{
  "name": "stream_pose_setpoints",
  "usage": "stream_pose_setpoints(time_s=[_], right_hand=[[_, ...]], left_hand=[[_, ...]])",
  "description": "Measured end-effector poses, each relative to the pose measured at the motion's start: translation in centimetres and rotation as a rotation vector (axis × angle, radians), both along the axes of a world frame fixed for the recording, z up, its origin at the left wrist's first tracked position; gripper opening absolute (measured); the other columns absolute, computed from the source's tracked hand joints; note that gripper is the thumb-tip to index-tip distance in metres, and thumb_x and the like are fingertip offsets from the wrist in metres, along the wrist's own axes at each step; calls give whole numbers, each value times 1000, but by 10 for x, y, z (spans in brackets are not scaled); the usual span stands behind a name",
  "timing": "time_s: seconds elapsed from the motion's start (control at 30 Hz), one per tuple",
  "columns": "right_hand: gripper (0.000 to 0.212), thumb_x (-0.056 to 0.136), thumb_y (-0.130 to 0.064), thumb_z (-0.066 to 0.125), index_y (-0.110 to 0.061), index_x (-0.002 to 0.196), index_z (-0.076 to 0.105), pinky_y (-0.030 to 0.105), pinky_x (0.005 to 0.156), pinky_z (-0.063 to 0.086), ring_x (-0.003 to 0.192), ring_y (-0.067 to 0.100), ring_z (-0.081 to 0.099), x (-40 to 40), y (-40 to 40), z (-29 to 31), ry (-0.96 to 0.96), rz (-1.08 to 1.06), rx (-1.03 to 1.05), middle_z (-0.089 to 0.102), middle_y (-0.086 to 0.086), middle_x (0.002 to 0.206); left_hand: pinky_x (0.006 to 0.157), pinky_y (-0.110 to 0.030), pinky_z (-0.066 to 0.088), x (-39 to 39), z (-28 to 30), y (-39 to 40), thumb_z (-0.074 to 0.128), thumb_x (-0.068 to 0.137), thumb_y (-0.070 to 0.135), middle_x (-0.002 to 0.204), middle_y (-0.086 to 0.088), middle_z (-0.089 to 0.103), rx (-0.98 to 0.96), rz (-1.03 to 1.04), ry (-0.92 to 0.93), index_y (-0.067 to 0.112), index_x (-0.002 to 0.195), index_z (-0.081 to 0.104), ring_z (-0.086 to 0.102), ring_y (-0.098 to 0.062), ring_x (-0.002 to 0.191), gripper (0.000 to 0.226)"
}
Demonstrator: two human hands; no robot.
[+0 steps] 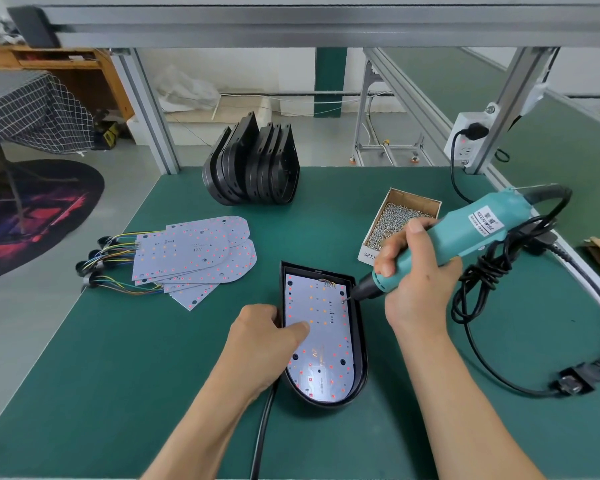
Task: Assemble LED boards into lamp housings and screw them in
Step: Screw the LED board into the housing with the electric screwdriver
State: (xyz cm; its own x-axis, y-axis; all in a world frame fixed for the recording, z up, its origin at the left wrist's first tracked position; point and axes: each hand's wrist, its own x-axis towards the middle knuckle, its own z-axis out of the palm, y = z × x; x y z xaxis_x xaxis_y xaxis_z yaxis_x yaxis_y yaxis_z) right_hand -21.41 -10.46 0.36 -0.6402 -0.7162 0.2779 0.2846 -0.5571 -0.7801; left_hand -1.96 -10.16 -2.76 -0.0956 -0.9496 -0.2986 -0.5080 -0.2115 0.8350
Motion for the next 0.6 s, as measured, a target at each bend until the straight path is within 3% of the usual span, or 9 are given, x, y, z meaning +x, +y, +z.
stream_pose_setpoints(time_s=[0.13,0.33,0.6], right_hand=[[15,92,-18,64,-26,80,59,27,52,41,43,21,38,0,0,1,-21,-3,15,51,6,57],[15,90,-19,65,-27,78,59,27,52,42,42,20,38,1,-1,2,-31,-11,22,51,5,56],[17,91,-18,64,-29,79,58,27,51,37,42,22,40,1,-1,2,112,41,25,52,5,56]], left_hand=[[56,-24,40,0,0,0,69,68,39,62,2,57,7,-4,7,-6,85,65,54,-7,44,48],[38,-13,30,1,-3,0,76,81,25,46,14,47,-34,-11,-9,13,63,52,46,-2,35,32],[38,-14,30,-1,0,0,74,80,23,47,11,48,-36,-16,-4,12,64,54,44,-6,36,28]])
